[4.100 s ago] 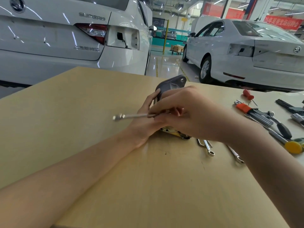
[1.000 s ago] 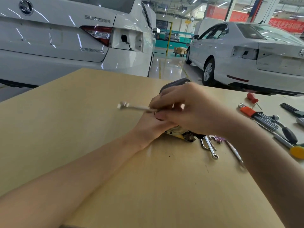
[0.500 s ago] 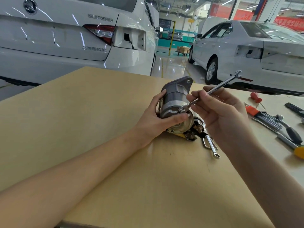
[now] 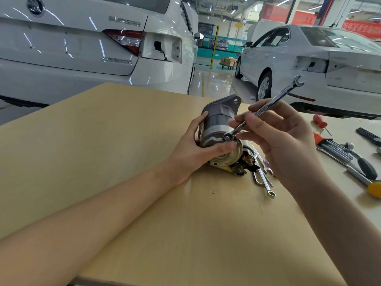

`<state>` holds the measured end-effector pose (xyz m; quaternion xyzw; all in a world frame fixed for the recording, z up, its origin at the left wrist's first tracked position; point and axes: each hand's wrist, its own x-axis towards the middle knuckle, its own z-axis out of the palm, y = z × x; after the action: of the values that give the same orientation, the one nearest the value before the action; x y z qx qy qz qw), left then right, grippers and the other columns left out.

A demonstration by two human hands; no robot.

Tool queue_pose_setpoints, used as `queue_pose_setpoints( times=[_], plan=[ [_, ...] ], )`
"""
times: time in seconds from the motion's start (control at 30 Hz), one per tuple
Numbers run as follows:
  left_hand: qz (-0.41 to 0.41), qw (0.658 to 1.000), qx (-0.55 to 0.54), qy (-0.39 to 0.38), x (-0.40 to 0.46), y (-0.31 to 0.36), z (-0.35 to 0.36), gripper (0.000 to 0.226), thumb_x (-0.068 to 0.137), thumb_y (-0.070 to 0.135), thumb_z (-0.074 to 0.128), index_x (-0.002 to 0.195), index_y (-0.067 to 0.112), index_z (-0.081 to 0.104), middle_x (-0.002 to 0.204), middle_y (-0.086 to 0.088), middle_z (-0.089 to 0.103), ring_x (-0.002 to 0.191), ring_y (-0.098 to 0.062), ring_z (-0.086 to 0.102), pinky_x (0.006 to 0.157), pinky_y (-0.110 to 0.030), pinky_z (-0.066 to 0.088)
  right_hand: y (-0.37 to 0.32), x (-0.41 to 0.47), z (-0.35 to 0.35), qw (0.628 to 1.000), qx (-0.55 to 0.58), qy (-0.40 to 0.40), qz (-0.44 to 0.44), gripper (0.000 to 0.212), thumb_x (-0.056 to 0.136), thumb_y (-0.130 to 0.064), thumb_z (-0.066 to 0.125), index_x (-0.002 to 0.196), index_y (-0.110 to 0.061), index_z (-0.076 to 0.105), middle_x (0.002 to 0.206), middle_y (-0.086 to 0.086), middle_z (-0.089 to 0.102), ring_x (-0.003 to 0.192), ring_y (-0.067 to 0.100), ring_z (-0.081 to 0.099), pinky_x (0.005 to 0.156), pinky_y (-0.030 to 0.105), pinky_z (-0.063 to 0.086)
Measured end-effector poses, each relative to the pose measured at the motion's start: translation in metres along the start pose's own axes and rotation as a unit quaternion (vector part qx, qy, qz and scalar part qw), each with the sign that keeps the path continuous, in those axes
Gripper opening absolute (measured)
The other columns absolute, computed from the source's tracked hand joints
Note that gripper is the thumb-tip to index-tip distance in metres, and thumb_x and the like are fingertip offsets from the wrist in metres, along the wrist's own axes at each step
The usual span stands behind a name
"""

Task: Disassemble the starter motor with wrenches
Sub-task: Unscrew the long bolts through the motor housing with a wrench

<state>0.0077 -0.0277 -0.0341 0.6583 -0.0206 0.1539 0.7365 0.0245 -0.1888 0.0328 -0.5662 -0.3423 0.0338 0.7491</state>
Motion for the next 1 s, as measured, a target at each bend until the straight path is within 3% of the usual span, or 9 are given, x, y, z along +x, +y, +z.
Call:
queue_pose_setpoints(
  times=[0.2, 0.33, 0.53, 0.67, 0.8, 1.0],
  plan=[
    [-0.014, 1.0, -0.012, -0.008, 0.001, 0.0, -0.001, 0.134, 0.022, 0.053, 0.096, 0.141, 0.039, 0.037, 0.131, -0.003, 0.06, 0.108, -0.02, 0.067, 0.096, -0.039, 0.052, -0.002, 0.0, 0.001, 1.0, -0.019, 0.006, -0.001, 0.018, 0.074, -0.011, 0.064, 0.091, -0.007, 0.059, 0.078, 0.004, 0.073, 0.08, 0.024, 0.072, 0.071, 0.028, 0.058],
    [-0.011, 1.0, -0.015, -0.012, 0.002, -0.001, -0.001, 0.121, 0.038, 0.036, 0.092, 0.145, 0.036, 0.035, 0.133, -0.003, 0.058, 0.107, -0.019, 0.068, 0.094, -0.036, 0.053, -0.002, -0.001, 0.0, 1.0, -0.027, 0.007, 0.0, 0.018, 0.074, -0.011, 0.065, 0.091, -0.007, 0.06, 0.079, 0.006, 0.073, 0.08, 0.026, 0.073, 0.071, 0.03, 0.059],
    [-0.009, 1.0, -0.02, -0.013, 0.002, -0.002, -0.002, 0.117, 0.043, 0.034, 0.089, 0.146, 0.036, 0.034, 0.131, -0.001, 0.059, 0.107, -0.017, 0.068, 0.093, -0.035, 0.053, -0.002, 0.0, -0.001, 0.999, -0.05, -0.002, -0.008, 0.018, 0.075, -0.01, 0.065, 0.092, -0.007, 0.059, 0.08, 0.006, 0.073, 0.08, 0.025, 0.073, 0.069, 0.029, 0.058],
    [-0.008, 1.0, -0.023, -0.012, 0.002, -0.002, -0.001, 0.114, 0.043, 0.035, 0.089, 0.143, 0.038, 0.035, 0.135, -0.003, 0.056, 0.109, -0.019, 0.067, 0.095, -0.036, 0.053, -0.01, 0.007, 0.006, 0.984, -0.151, -0.06, -0.068, 0.018, 0.082, 0.003, 0.063, 0.1, -0.002, 0.059, 0.085, 0.015, 0.069, 0.075, 0.02, 0.072, 0.065, 0.027, 0.057],
    [-0.01, 1.0, -0.023, -0.011, 0.003, -0.002, -0.001, 0.111, 0.043, 0.035, 0.089, 0.14, 0.04, 0.036, 0.134, -0.005, 0.056, 0.109, -0.02, 0.067, 0.099, -0.04, 0.052, -0.019, 0.017, 0.005, 0.964, -0.228, -0.118, -0.074, 0.019, 0.083, 0.005, 0.065, 0.1, 0.0, 0.058, 0.083, 0.008, 0.069, 0.076, 0.018, 0.071, 0.06, 0.027, 0.056],
    [0.001, 1.0, -0.015, -0.012, 0.003, -0.004, -0.002, 0.114, 0.043, 0.039, 0.089, 0.142, 0.039, 0.035, 0.136, -0.002, 0.055, 0.112, -0.019, 0.065, 0.099, -0.039, 0.051, -0.006, 0.002, 0.0, 0.984, -0.164, -0.03, -0.059, 0.014, 0.083, 0.004, 0.063, 0.092, -0.005, 0.056, 0.085, 0.014, 0.069, 0.077, 0.021, 0.072, 0.06, 0.024, 0.056]
  ],
)
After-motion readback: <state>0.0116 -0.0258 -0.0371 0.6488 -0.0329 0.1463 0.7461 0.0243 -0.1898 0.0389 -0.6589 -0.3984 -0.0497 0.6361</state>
